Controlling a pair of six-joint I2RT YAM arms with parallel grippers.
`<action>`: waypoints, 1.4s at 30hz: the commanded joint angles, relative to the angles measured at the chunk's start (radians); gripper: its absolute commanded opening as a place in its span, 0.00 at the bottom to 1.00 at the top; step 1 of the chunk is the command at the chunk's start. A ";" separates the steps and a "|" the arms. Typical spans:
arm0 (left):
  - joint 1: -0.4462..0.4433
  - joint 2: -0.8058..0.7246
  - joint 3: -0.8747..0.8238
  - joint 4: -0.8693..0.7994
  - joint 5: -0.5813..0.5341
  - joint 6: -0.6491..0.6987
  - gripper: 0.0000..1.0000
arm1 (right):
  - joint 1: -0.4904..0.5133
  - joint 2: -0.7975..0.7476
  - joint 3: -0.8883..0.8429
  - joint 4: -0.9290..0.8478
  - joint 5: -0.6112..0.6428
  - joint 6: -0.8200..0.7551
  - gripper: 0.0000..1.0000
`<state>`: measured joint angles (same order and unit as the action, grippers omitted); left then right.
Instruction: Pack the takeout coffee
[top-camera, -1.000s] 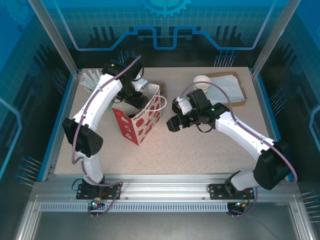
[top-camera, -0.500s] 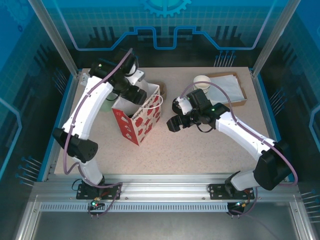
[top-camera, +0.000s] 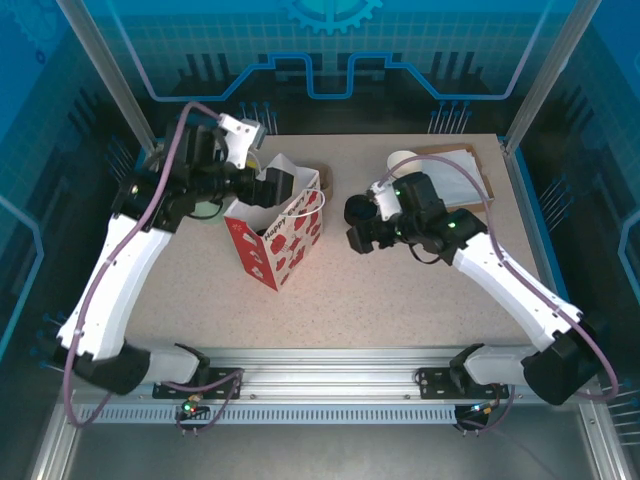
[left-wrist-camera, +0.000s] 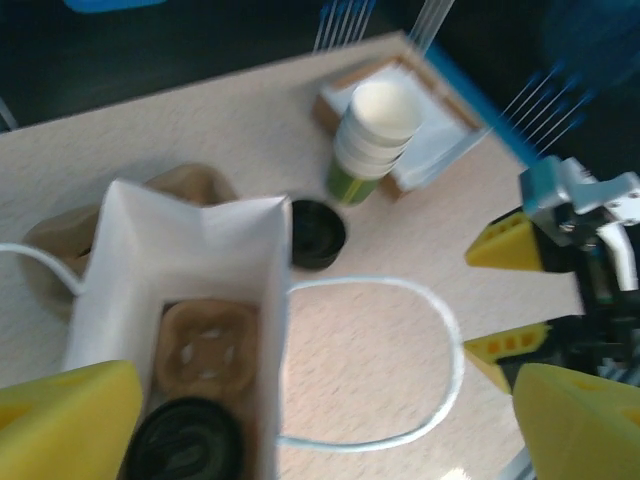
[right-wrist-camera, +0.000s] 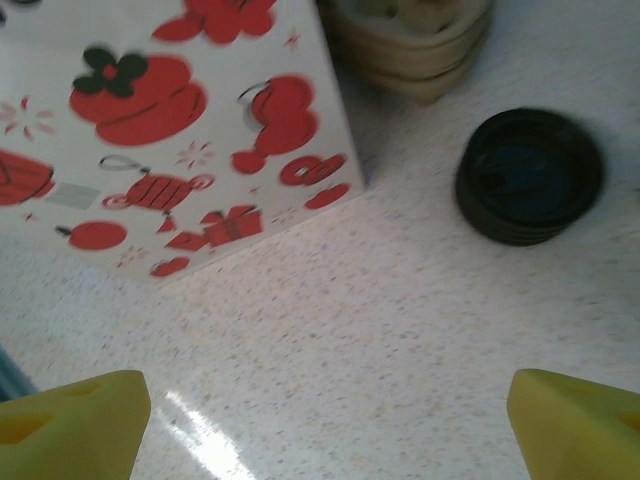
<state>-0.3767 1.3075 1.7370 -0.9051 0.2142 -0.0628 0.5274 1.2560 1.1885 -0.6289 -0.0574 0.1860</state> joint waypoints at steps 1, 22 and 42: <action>-0.003 -0.066 -0.112 0.284 0.100 -0.145 0.99 | -0.077 -0.061 0.040 0.008 0.089 -0.006 0.95; 0.028 -0.122 -0.278 0.307 0.136 -0.246 0.99 | -0.465 0.182 0.254 0.045 0.015 0.095 0.93; 0.181 -0.078 -0.161 0.285 -0.098 -0.246 0.91 | -0.301 0.242 0.336 0.039 -0.041 -0.011 0.83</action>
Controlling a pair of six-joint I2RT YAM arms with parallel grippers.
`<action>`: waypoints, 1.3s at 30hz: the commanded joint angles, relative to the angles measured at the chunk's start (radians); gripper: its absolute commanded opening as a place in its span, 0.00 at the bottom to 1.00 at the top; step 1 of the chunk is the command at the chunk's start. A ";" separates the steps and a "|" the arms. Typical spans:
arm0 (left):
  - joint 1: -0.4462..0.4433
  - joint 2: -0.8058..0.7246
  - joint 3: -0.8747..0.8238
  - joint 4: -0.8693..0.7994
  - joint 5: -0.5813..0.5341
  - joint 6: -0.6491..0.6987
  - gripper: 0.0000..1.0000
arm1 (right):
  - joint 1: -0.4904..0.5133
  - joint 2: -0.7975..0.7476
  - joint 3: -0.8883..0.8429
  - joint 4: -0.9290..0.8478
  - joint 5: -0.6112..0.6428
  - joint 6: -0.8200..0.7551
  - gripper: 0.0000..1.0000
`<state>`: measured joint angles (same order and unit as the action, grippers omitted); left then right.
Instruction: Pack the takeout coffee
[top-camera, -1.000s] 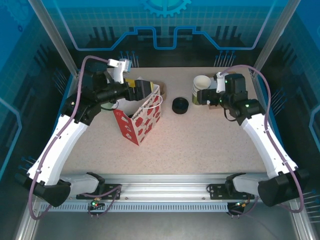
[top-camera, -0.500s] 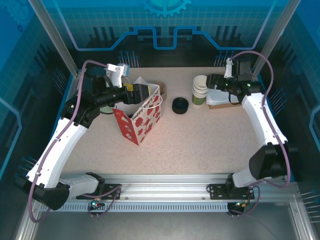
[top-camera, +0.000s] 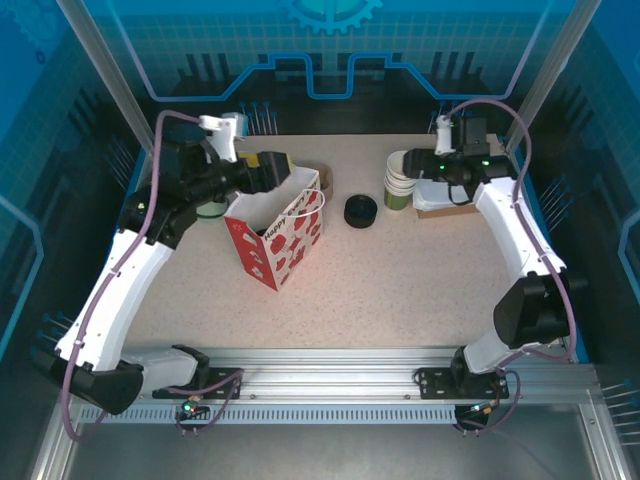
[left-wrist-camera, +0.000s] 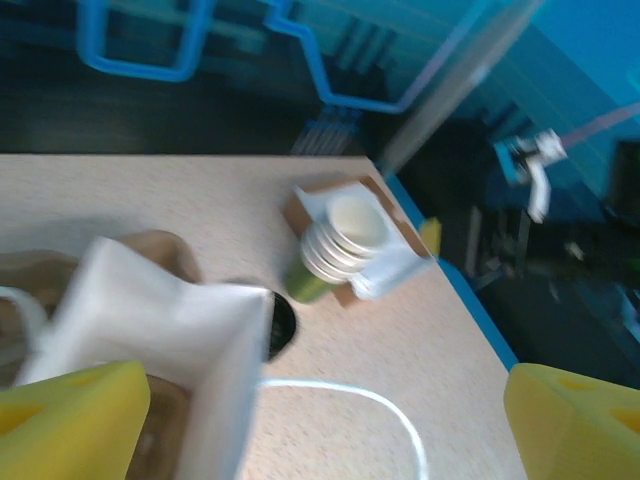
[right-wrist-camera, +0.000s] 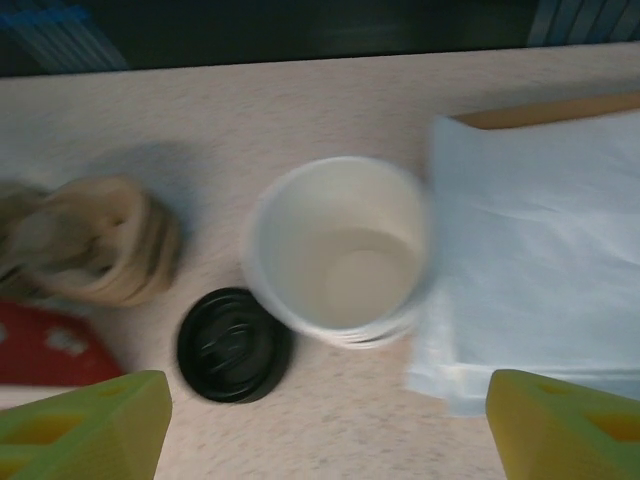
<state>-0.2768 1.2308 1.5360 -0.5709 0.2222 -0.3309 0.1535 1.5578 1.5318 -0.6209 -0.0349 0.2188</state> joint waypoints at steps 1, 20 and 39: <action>0.135 -0.002 0.037 -0.052 -0.109 0.014 0.90 | 0.109 -0.071 -0.009 0.046 -0.084 -0.057 0.83; 0.451 0.494 0.258 -0.144 -0.003 0.082 0.62 | 0.348 0.005 0.058 0.165 -0.191 -0.077 0.87; 0.418 0.714 0.446 -0.233 -0.012 0.181 0.25 | 0.335 0.052 0.087 0.108 -0.187 -0.078 0.89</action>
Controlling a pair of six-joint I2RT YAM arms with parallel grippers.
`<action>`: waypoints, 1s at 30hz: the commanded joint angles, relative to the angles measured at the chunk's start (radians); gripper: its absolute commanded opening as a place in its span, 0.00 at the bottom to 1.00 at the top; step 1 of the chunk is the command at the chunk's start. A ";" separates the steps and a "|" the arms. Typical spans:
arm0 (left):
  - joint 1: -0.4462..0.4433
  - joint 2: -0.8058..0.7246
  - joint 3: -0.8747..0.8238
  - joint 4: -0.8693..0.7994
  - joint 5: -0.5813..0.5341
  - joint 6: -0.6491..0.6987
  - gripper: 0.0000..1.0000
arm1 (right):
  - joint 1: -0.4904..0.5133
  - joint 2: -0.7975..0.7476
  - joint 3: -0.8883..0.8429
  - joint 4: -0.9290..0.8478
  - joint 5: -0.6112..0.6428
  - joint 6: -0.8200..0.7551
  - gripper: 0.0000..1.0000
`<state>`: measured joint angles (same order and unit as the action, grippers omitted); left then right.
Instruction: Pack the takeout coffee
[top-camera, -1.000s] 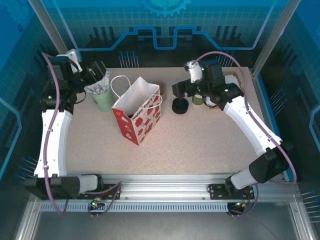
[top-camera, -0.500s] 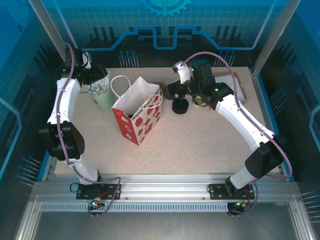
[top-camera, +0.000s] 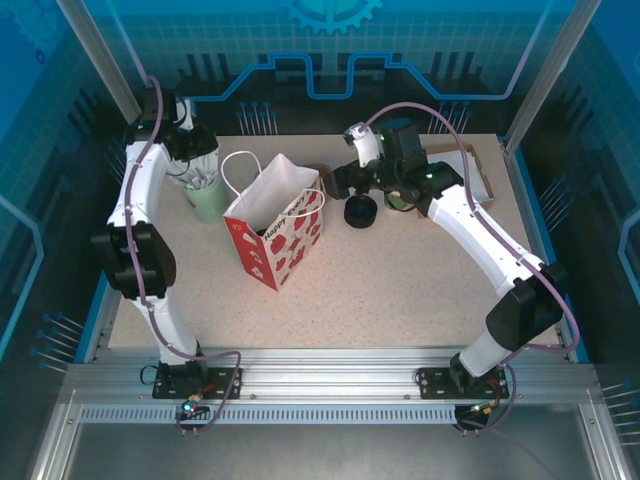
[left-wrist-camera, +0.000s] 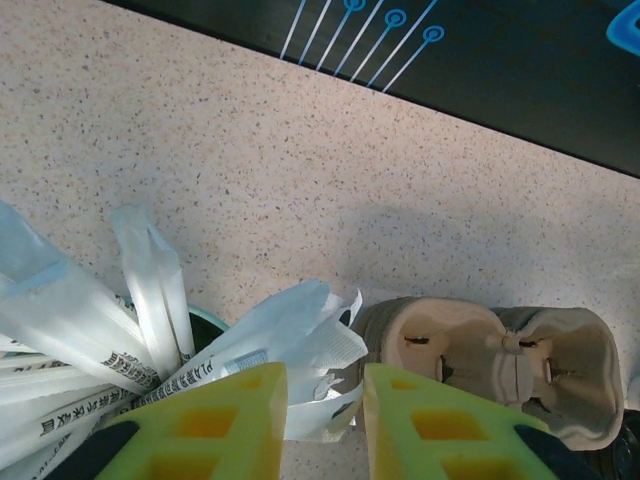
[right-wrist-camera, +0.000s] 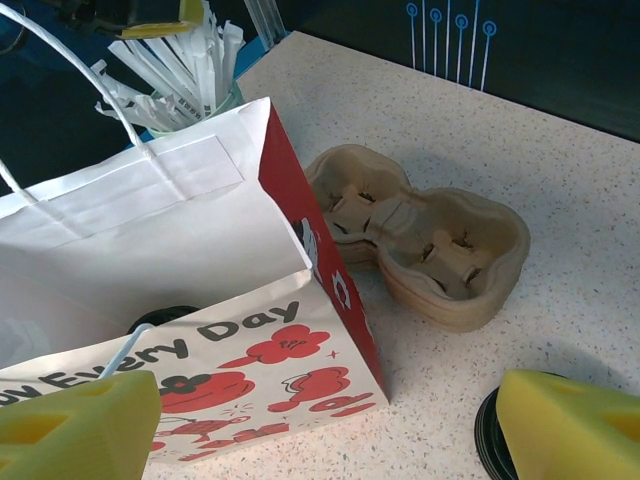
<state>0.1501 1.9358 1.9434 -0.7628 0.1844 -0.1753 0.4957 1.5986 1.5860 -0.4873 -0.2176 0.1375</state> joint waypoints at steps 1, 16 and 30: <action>-0.009 0.008 0.038 -0.041 0.027 0.028 0.24 | -0.008 0.013 0.032 -0.026 -0.005 0.005 0.89; -0.009 -0.045 0.086 -0.077 -0.021 0.065 0.07 | -0.006 0.010 0.037 -0.047 0.000 0.006 0.89; -0.054 -0.421 0.168 -0.054 -0.149 0.052 0.00 | -0.008 -0.062 0.024 -0.070 0.033 -0.009 0.90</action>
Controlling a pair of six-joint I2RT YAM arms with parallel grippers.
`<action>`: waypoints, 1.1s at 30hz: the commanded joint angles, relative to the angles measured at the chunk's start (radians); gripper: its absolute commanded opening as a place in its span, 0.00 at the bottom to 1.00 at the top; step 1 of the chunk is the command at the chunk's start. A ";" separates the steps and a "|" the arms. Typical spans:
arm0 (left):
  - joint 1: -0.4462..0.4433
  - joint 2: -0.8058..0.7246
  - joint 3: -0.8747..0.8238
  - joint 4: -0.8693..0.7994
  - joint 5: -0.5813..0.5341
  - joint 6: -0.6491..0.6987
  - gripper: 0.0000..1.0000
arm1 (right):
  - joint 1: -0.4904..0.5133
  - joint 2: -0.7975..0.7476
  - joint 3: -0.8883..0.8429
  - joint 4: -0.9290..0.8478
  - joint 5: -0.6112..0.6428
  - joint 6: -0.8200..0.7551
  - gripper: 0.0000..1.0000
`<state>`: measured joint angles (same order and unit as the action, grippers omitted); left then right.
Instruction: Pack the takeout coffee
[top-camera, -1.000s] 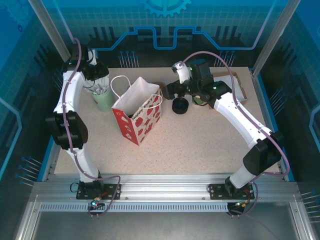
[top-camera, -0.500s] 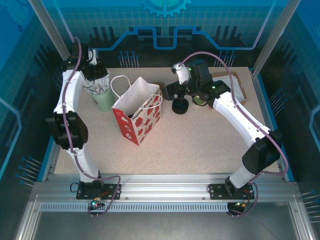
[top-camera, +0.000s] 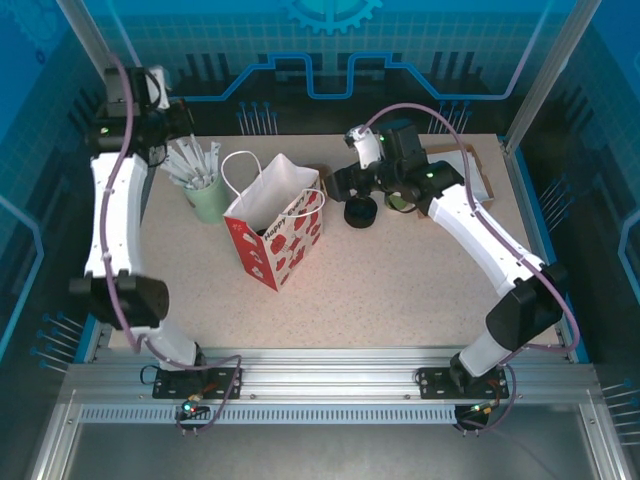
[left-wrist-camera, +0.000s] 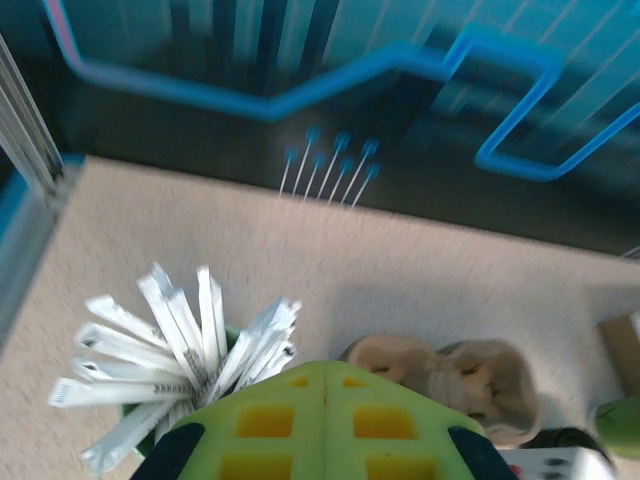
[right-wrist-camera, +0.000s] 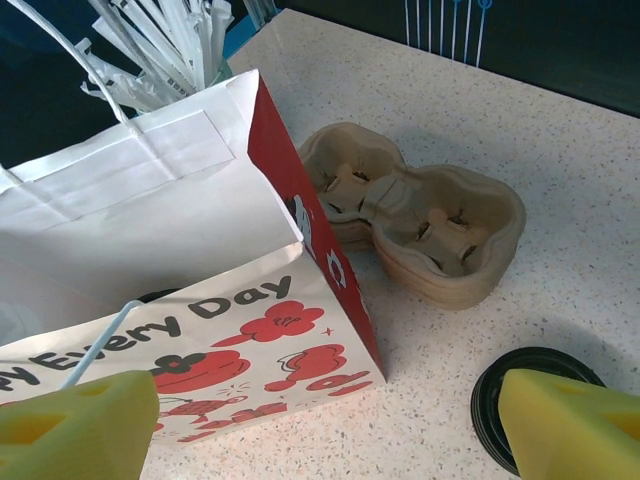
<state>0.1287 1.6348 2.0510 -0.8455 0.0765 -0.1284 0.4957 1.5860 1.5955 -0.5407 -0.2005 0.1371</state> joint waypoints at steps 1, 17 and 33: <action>-0.043 -0.154 0.072 0.042 -0.038 -0.007 0.00 | -0.009 -0.055 0.011 -0.015 0.017 -0.008 0.90; -0.324 -0.199 0.248 0.104 0.163 -0.147 0.00 | -0.078 -0.189 -0.083 -0.050 0.062 0.002 0.91; -0.391 -0.187 -0.194 0.252 0.135 -0.162 0.00 | -0.124 -0.252 -0.150 -0.062 0.069 0.007 0.91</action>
<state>-0.2504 1.4559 1.9106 -0.6666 0.1997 -0.2649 0.3851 1.3445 1.4525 -0.5892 -0.1375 0.1375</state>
